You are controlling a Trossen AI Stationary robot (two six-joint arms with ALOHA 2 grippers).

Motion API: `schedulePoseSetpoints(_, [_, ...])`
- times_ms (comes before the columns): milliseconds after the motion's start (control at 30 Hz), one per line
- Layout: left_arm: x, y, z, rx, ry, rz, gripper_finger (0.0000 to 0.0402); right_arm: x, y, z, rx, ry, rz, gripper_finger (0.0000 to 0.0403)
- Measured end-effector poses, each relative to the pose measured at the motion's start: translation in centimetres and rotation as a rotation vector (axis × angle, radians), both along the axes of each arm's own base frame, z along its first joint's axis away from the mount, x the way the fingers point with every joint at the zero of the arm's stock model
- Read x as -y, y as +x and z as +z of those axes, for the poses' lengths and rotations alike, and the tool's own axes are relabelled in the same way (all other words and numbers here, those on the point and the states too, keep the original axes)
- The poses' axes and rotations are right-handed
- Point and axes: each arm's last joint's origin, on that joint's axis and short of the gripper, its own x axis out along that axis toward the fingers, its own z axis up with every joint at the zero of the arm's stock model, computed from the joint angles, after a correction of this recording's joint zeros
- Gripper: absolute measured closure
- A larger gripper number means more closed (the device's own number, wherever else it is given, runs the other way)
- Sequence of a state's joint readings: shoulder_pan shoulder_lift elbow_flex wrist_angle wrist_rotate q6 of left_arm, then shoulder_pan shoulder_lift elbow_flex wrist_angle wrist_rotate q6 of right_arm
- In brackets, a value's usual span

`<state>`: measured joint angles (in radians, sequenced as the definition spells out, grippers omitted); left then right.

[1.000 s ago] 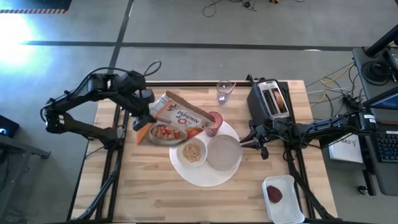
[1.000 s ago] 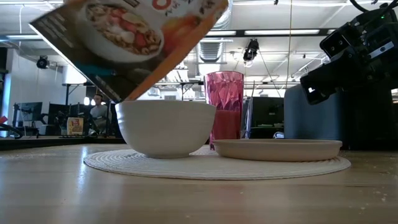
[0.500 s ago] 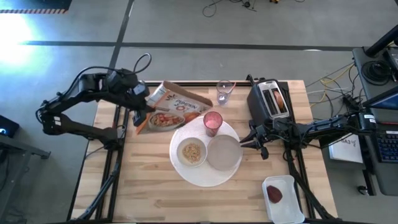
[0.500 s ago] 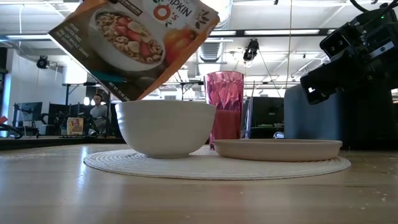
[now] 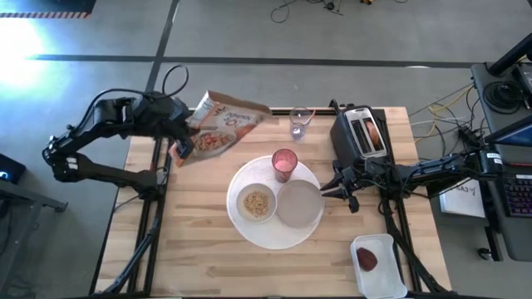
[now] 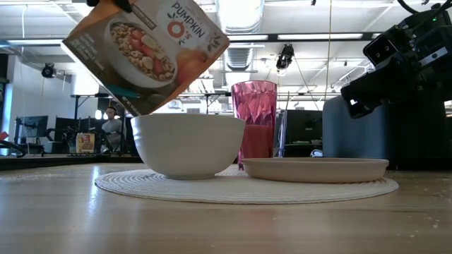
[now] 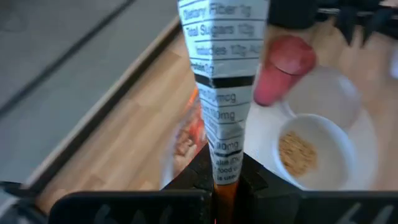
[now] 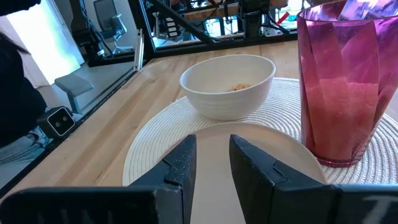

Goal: Arrange a breakfast setting
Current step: Pour the cereal from the cereal box into the white bowl

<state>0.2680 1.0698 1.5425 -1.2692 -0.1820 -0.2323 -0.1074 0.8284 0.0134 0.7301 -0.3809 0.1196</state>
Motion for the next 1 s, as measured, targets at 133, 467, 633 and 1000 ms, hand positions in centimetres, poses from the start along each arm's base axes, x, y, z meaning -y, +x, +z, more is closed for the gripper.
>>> schedulePoseSetpoints(133, [-0.3, 0.2, 0.1, 0.005, 0.069, 0.047, 0.0402, 0.0, 0.0, 0.0, 0.0, 0.0, 0.0, 0.0316])
schedulePoseSetpoints(467, [-0.8, 0.9, -1.4, -0.026, 0.089, 0.172, 0.0402, 0.0, 0.0, 0.0, 0.0, 0.0, 0.0, 0.0319])
schedulePoseSetpoints(633, [-1.3, 1.2, -3.4, -0.039, 0.135, 0.35, 0.0402, 0.0, 0.0, 0.0, 0.0, 0.0, 0.0, 0.0326])
schedulePoseSetpoints(1000, [-2.1, 2.0, -9.2, 0.047, 0.33, 0.564, 0.0402, 0.0, 0.0, 0.0, 0.0, 0.0, 0.0, 0.0324])
